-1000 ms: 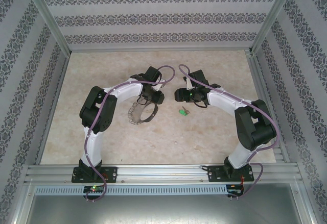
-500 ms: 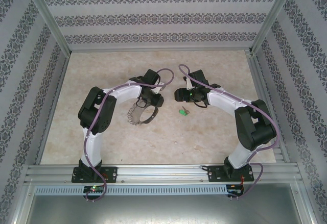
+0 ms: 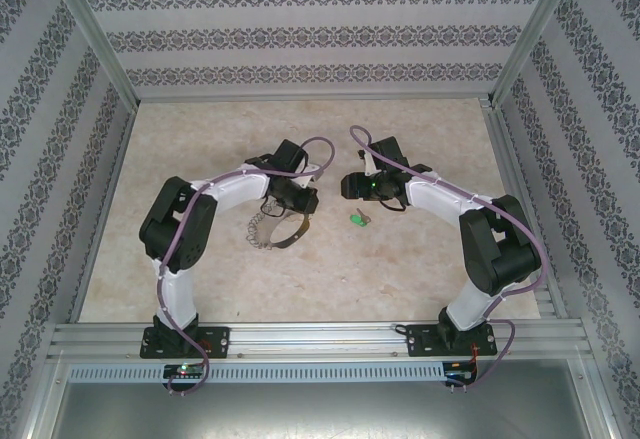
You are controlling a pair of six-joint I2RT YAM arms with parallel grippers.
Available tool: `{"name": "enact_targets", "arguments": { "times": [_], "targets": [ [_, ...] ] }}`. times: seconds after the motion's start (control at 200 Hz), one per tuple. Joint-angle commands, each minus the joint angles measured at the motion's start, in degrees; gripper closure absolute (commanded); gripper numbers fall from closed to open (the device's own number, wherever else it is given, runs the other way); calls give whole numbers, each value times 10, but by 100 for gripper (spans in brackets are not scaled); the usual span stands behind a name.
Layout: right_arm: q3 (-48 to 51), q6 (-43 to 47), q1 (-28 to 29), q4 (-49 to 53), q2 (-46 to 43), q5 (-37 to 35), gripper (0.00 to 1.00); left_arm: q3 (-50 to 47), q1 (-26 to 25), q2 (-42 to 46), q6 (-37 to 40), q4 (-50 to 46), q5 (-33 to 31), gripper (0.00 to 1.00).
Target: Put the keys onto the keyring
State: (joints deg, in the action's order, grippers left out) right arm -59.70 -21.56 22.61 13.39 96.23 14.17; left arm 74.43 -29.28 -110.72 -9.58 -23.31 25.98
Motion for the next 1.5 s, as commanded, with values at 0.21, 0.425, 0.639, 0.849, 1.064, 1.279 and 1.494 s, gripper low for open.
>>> {"name": "enact_targets", "arguments": {
  "times": [0.21, 0.425, 0.639, 0.849, 1.064, 1.279, 1.494],
  "targets": [
    [30, -76, 40, -64, 9, 98, 43, -54, 1, 107, -71, 81, -87, 62],
    [32, -129, 74, -124, 64, 124, 60, -90, 23, 151, -101, 108, -167, 49],
    [17, -144, 94, -131, 98, 130, 63, -116, 44, 166, -109, 125, -169, 48],
    [-2, -152, 110, -128, 126, 130, 63, -137, 61, 179, -115, 144, -162, 48],
    [-23, -155, 122, -125, 148, 126, 65, -150, 69, 186, -116, 155, -156, 48],
    [-44, -157, 124, -121, 169, 123, 68, -161, 74, 191, -117, 164, -150, 47],
    [-47, -154, 125, -117, 175, 123, 89, -167, 78, 199, -116, 167, -143, 48]
  ]
}}
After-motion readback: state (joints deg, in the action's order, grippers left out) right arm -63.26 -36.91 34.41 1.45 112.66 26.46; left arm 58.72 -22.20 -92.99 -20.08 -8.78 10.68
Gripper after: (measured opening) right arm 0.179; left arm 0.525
